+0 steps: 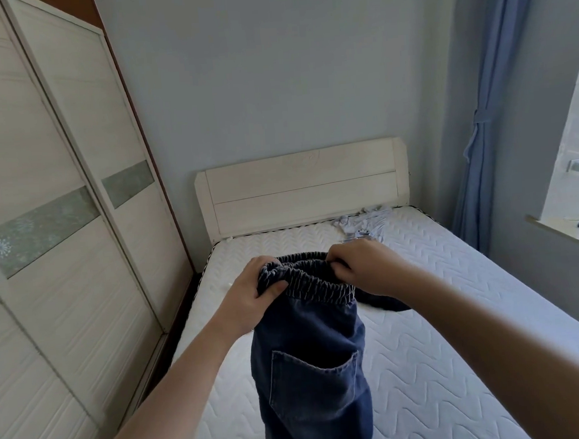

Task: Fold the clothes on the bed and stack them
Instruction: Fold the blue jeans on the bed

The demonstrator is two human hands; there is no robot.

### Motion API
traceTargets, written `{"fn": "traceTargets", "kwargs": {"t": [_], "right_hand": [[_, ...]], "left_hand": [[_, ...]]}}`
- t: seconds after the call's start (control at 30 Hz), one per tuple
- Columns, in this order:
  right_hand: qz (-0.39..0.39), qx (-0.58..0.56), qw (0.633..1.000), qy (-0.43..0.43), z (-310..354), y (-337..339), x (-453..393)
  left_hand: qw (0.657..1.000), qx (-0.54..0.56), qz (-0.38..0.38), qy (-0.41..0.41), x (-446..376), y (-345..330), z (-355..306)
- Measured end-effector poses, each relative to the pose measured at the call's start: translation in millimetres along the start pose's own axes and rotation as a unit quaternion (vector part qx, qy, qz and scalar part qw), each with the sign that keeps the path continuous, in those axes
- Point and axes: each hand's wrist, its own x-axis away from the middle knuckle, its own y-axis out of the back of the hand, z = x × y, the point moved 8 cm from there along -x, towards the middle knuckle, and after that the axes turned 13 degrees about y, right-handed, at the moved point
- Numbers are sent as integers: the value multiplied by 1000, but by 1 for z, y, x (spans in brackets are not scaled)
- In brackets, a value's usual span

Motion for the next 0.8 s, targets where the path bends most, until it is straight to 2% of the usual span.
{"fn": "traceTargets", "kwargs": {"t": [0.17, 0.27, 0.4, 0.6, 0.8], "right_hand": [[-64, -65, 996, -20, -2, 4, 1], [-73, -82, 994, 13, 1, 6, 0], [-22, -86, 993, 75, 6, 0, 1], [116, -132, 983, 47, 1, -33, 11], [118, -94, 988, 31, -4, -37, 10]], "left_hand": [[996, 53, 48, 45, 4, -7, 14], [991, 102, 29, 81, 2, -5, 25], [985, 143, 3, 99, -1, -2, 32], [977, 168, -34, 124, -3, -1, 44], [978, 168, -18, 125, -6, -3, 46]]}}
